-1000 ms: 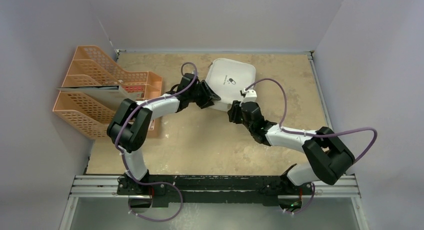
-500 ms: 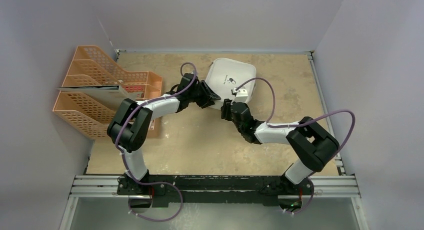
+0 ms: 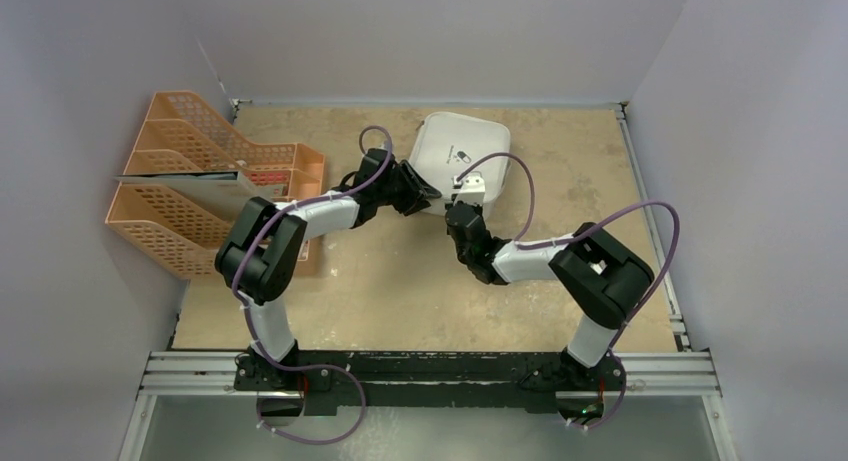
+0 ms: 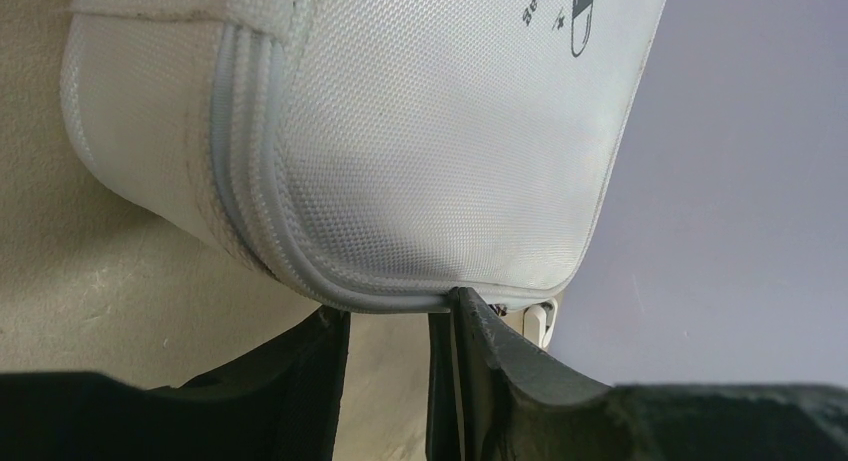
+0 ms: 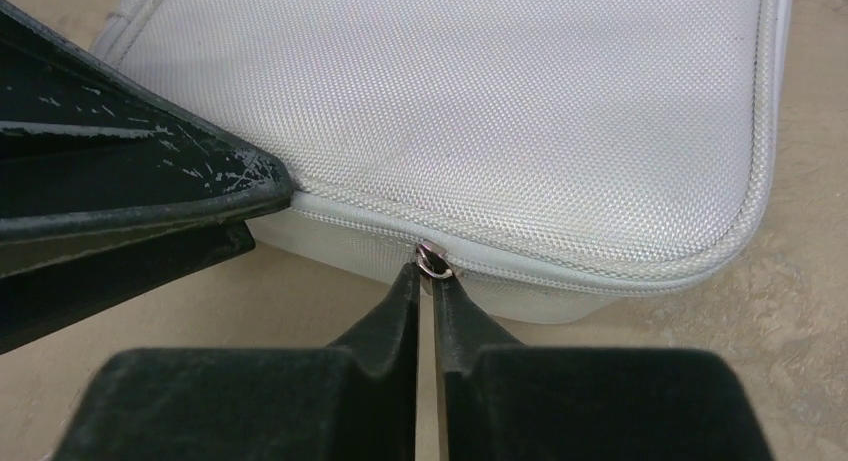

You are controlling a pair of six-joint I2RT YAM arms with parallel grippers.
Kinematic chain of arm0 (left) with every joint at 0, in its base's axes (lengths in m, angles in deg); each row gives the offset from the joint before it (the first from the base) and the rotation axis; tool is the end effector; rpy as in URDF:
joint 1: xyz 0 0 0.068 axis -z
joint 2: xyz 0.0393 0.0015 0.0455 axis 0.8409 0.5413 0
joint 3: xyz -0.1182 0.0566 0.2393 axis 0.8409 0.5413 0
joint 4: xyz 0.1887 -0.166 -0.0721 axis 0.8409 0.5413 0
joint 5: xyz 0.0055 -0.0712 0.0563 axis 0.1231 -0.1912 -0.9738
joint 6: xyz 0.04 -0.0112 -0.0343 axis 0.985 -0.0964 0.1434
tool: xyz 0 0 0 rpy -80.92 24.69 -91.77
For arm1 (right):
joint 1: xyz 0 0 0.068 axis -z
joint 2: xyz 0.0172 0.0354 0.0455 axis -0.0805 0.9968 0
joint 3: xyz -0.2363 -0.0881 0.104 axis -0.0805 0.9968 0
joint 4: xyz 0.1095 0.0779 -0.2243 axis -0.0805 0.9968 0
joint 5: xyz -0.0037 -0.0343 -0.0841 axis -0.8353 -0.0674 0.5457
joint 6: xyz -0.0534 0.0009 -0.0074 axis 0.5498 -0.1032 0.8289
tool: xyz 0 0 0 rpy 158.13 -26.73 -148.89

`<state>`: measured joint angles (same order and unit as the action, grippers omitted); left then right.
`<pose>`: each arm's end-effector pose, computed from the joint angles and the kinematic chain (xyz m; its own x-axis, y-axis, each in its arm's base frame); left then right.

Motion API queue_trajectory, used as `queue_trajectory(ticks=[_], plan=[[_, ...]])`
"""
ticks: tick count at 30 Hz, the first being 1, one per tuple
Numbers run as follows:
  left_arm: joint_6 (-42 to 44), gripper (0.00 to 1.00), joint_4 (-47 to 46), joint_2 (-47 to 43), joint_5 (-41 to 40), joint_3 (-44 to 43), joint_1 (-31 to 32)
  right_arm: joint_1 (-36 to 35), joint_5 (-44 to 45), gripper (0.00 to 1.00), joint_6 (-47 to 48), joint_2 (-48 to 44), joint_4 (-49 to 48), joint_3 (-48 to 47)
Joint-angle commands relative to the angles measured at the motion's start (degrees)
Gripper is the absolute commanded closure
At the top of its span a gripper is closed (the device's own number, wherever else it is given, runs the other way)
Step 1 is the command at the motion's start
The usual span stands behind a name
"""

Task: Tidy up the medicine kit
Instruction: Zip the medicine box at the center of the board.

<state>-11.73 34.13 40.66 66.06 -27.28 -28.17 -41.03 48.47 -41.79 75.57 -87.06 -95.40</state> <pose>0.3444 -0.2021 0.1806 -0.7998 -0.5681 -0.1939 -0.1902 0.5461 -0.8158 0.2555 0.2287 0.1743 -0.2212 0.1130 -0.9687 -0.0501 0.9906 0.1270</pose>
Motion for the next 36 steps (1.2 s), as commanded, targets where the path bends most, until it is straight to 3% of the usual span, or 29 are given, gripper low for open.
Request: queue_trajectory(ticks=[1, 15, 25, 36], plan=[[1.2, 0.62, 3.3, 1.8, 0.2, 1.2, 0.4, 0.5, 4.6, 1.0, 4.0, -0.2, -5.9, -3.2], [6.0, 0.63, 11.8, 1.5, -4.2, -0.2, -1.0, 4.2, 4.2, 1.0, -2.0, -6.7, 2.8, 5.0], [6.6, 0.63, 12.9, 2.2, -4.9, -0.3, -2.0, 6.4, 4.9, 1.0, -5.7, -12.0, 11.7, 7.8], [8.0, 0.63, 14.7, 2.4, -5.7, -1.9, -2.9, 13.8, 0.0, 1.0, -8.0, -14.2, 16.0, 8.8]])
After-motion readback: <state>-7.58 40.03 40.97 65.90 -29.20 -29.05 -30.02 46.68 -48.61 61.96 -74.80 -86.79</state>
